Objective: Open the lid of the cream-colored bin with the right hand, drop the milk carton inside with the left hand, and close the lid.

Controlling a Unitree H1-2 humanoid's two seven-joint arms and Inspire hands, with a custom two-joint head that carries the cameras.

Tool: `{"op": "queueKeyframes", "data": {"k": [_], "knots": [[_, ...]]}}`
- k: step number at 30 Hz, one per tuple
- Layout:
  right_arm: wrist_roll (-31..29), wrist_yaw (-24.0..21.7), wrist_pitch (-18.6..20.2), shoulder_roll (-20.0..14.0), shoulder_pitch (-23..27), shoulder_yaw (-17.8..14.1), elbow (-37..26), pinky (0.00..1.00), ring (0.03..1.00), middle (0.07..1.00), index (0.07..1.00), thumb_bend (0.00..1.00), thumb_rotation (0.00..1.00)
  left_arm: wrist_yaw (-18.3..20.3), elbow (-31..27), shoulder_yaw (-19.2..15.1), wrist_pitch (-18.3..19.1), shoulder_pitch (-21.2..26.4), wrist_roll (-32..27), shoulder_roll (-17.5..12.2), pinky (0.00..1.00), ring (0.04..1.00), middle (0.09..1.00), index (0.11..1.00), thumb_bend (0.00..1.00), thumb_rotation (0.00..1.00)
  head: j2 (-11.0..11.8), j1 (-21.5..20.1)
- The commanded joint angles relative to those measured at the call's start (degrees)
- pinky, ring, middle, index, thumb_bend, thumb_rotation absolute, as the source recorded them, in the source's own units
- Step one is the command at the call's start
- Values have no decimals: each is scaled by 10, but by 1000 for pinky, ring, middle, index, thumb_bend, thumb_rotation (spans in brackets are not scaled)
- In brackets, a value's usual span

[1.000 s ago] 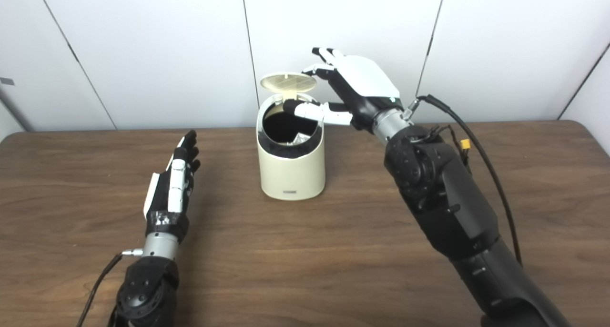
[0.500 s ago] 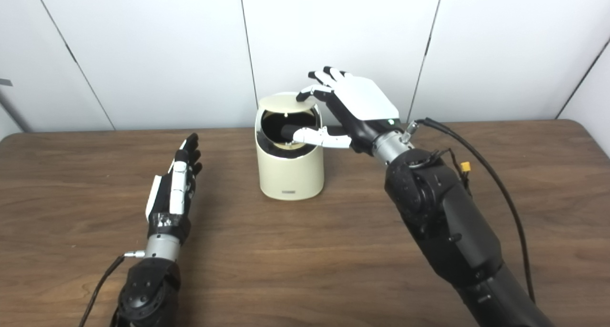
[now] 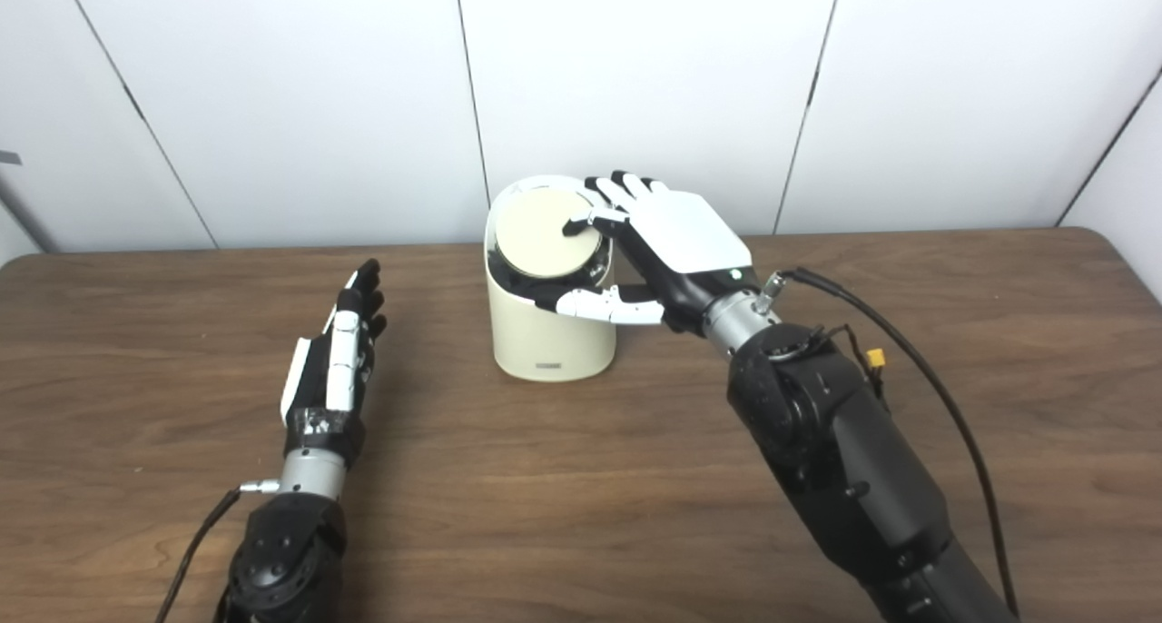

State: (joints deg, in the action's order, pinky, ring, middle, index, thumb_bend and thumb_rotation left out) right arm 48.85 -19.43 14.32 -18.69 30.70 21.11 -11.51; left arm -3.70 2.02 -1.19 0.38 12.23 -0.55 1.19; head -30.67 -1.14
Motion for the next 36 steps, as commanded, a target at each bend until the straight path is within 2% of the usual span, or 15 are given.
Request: {"op": "queueKeyframes", "data": {"k": [1,7,12,17,27,32,36], "knots": [[5,5,-21,4,11,6,7,1000,1000,976,757,574,1000,-4,-10,3,-32,17,10,3,1000,1000,1000,1000,675,1000,-1,0],[8,14,-34,10,8,7,15,1000,1000,970,749,572,1000,-2,-13,2,-30,16,9,6,1000,1000,1000,1000,685,1000,-2,4],[-20,-9,-16,21,3,-3,-6,1000,1000,985,748,541,969,2,-13,2,-28,18,6,4,1000,1000,1000,1000,685,1000,-2,6],[-37,-16,-15,26,0,-9,-12,1000,1000,993,751,527,968,-4,-8,5,-32,19,23,2,991,986,998,976,665,988,-4,5],[-37,-17,-15,27,-3,-8,-22,1000,1000,994,748,523,976,2,-7,2,-25,19,20,0,999,995,1000,987,656,996,-9,4],[-24,-12,-22,26,-4,-3,-21,1000,1000,988,743,524,988,2,-6,0,-19,20,18,1,999,1000,1000,996,632,1000,-9,5],[47,14,-56,6,-1,25,-6,1000,1000,969,728,544,1000,0,-1,-2,-27,21,17,4,998,998,1000,1000,616,1000,-10,5]]}}
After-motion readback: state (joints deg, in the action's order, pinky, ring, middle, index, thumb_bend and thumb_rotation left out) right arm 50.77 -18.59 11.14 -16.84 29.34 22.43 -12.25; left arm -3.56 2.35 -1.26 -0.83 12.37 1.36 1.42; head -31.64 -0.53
